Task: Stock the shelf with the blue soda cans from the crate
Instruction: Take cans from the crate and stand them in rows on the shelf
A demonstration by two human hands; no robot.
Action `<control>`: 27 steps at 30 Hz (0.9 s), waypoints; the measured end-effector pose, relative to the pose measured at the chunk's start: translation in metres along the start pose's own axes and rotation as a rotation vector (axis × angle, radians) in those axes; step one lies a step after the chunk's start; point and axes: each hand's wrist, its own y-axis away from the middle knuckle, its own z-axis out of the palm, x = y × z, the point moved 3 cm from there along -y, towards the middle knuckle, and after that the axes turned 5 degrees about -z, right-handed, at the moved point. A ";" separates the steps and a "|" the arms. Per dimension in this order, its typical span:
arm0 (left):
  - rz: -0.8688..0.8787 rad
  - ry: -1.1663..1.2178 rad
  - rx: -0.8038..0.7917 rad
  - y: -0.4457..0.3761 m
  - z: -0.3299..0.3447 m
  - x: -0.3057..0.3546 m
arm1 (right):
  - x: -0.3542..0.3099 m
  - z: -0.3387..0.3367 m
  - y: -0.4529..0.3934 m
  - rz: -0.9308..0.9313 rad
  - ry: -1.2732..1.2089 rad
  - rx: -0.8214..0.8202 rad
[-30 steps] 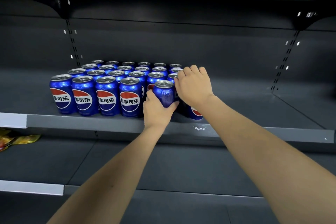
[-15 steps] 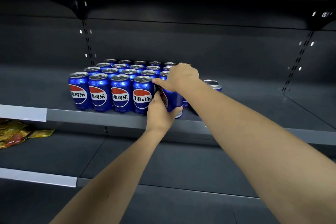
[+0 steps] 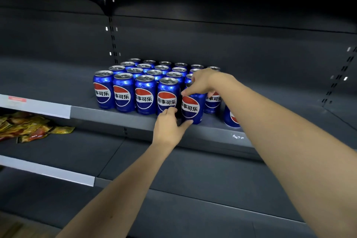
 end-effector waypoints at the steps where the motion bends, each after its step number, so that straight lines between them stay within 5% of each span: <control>1: -0.009 -0.006 -0.002 0.001 -0.001 -0.002 | 0.000 0.000 -0.001 -0.020 -0.030 0.006; 13: -0.063 -0.052 0.031 -0.003 -0.003 -0.002 | 0.012 0.017 -0.007 -0.145 -0.394 0.119; 27: -0.046 -0.029 0.139 -0.008 0.006 -0.006 | 0.017 0.056 -0.009 -0.185 -0.362 0.486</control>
